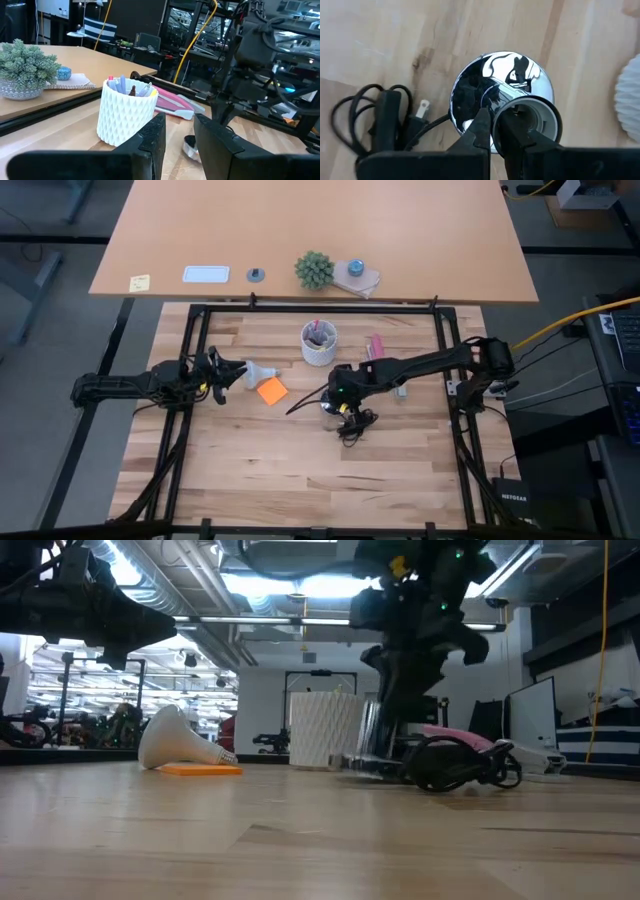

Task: Screw lightbulb
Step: Move the lamp to the center of the table, then insert the lightbulb into the lamp

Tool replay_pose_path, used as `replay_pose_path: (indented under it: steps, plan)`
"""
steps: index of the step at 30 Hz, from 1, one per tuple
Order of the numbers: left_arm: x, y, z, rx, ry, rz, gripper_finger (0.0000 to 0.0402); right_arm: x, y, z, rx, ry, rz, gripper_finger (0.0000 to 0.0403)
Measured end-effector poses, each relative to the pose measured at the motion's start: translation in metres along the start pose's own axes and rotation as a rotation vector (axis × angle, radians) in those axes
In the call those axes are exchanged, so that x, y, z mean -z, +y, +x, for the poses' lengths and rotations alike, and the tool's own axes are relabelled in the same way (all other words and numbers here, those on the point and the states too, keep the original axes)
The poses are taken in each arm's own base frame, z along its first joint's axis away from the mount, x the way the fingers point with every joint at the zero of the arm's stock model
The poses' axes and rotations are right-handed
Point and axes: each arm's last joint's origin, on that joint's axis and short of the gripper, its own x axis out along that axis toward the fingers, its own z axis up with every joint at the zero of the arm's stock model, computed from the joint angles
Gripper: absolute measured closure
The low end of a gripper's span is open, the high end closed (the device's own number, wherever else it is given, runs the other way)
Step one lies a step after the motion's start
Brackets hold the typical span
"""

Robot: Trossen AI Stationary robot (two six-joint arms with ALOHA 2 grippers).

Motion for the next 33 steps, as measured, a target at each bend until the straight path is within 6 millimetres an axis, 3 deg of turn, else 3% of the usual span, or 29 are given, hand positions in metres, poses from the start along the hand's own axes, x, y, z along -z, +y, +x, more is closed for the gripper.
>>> replay_pose_path:
  steps: [8,18,28,33]
  plan:
    - [0.0,0.0,0.0,0.0,0.002,0.0,0.0309,-0.004,-0.002,0.007,0.028,-0.027,0.0,0.0314]
    - [0.001,0.0,0.0,-0.001,0.008,0.0,0.0309,-0.017,-0.008,-0.004,0.134,-0.061,0.006,0.0219]
    - [0.001,0.0,0.0,-0.001,0.007,-0.055,0.0309,-0.063,-0.02,-0.051,0.176,-0.215,0.011,0.0203]
    - [0.005,-0.003,0.002,0.042,0.066,-0.091,0.0309,-0.073,-0.033,-0.057,0.231,-0.336,-0.004,0.0203]
